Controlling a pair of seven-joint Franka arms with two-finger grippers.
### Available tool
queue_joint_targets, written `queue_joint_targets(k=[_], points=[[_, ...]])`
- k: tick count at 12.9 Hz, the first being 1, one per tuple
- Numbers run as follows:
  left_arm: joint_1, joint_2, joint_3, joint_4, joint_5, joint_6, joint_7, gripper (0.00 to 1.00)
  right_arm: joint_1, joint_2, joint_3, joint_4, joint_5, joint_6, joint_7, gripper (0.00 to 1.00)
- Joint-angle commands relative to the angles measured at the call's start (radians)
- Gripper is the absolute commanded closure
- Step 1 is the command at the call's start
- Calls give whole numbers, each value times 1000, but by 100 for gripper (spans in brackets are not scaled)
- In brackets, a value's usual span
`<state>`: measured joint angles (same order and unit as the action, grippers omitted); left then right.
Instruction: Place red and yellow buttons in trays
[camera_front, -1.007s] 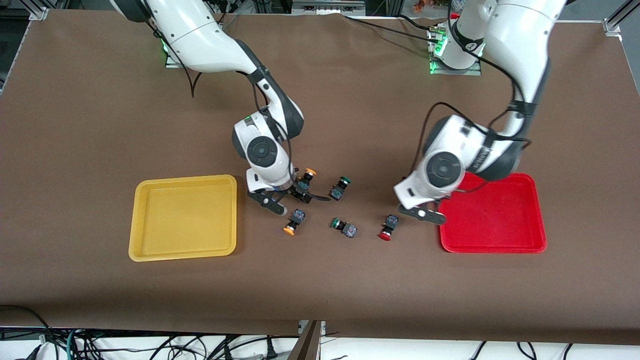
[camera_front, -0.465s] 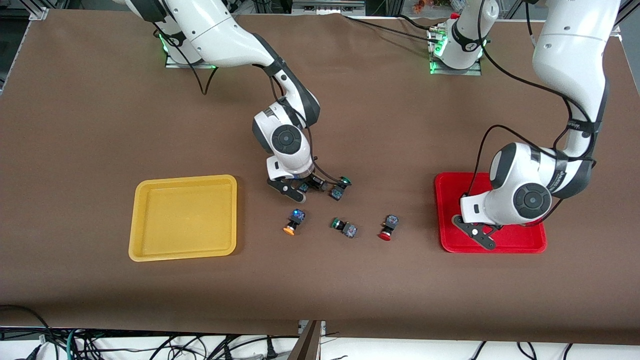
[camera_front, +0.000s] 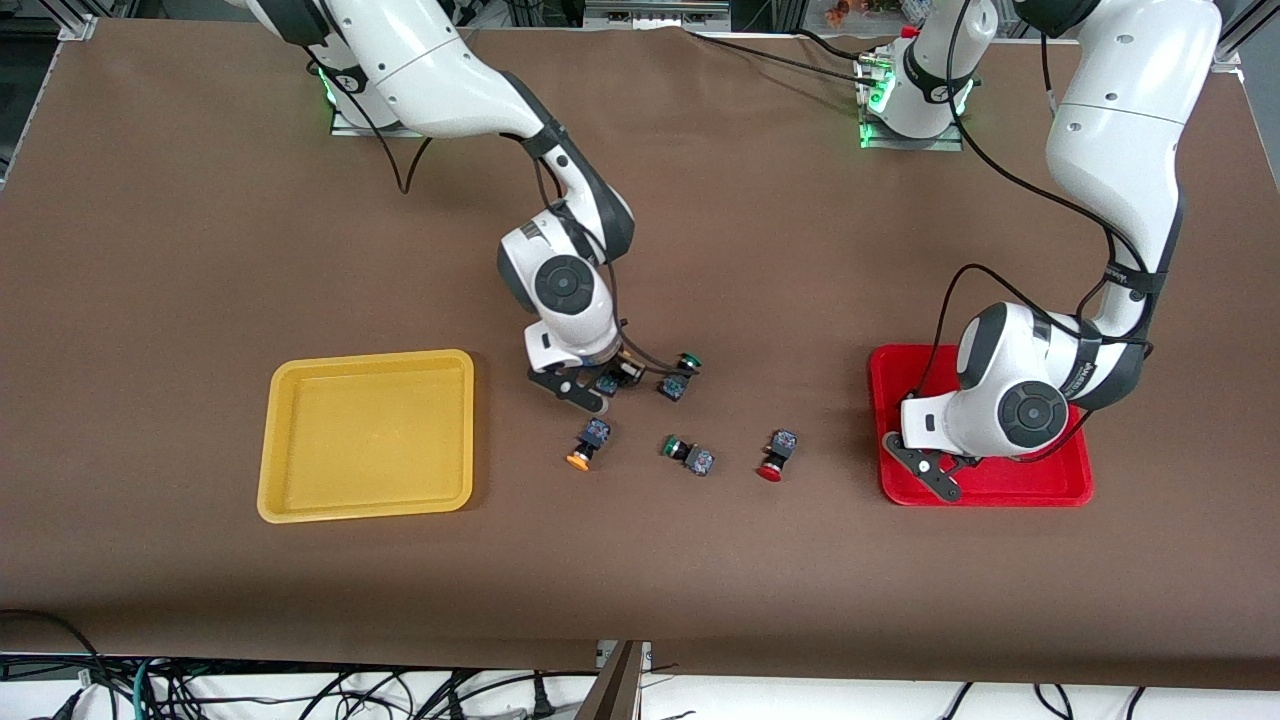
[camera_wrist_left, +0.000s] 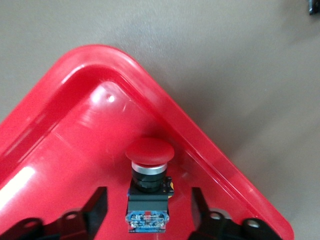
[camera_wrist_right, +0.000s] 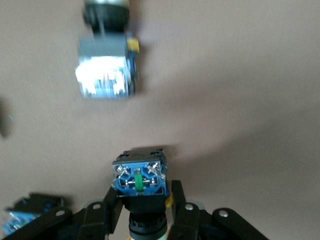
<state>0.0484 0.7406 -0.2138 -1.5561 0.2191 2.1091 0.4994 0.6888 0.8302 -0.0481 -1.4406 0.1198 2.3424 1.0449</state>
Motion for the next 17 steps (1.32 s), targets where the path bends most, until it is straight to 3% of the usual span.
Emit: queue_joint_targets(k=[1,3,6,10,12,15,16,17], points=[[-2,-42,-18,19,-3,-18,2,0,-154,-97,14,-4,20,-157,-237,100],[-21,-55,-47,65,-84,-20,-30,0,-248,-128,10,-4,15,-243,-435,100],[-106,-38,-49,87,-168,-8,-276,0,-356,-134,-22,-6,6,-345,-685,100],[-240,22,-44,102,-158,110,-625,0,-489,-129,-47,-15,3,-397,-909,100],[-280,49,-33,90,-142,201,-688,0,-553,-120,-47,-24,3,-397,-991,100],[-282,82,-16,71,-6,282,-705,0,-612,-91,-47,-32,4,-396,-1062,100],[-282,89,-16,70,40,285,-705,0,-617,-88,-47,-34,6,-394,-1063,95],[-282,94,-16,67,61,287,-706,0,-623,-79,-47,-34,6,-394,-1063,80]])
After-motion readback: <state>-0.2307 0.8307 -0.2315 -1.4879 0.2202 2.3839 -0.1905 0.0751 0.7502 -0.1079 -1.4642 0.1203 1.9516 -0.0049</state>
